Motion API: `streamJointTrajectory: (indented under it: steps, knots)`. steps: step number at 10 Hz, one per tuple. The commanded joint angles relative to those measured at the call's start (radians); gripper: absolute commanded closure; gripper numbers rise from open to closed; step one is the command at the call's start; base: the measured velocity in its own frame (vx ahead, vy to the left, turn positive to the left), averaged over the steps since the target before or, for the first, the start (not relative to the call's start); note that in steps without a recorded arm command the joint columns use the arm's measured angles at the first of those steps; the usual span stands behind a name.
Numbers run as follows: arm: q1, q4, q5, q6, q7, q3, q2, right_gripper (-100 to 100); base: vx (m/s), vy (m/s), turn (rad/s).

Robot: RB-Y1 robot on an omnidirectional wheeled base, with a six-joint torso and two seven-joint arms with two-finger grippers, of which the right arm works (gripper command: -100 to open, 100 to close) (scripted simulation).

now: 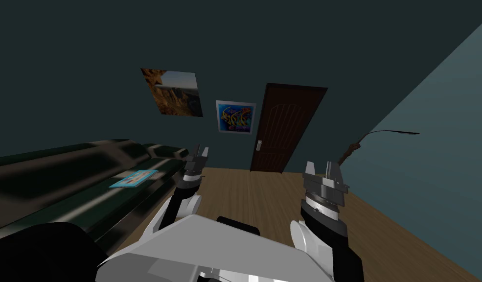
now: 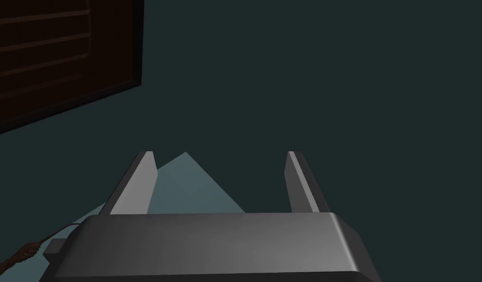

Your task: Pull the door open

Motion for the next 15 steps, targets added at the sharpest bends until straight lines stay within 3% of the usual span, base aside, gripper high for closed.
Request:
streamJointTrajectory:
  steps: [1,3,7,15]
  knots:
    - [-0.013,0.031,0.018,0.002,0.019,-0.002,-0.013,-100,0.125,0.02,0.003]
    - [-0.024,0.059,0.034,0.004,0.035,-0.004,-0.024,-100,0.177,-0.003,0.003]
    - [-0.065,0.158,0.091,0.012,0.096,-0.012,-0.058,-100,0.187,-0.007,0.008]
    - [-0.137,0.331,0.191,0.025,0.2,-0.024,-0.111,-100,0.106,-0.002,0.005]
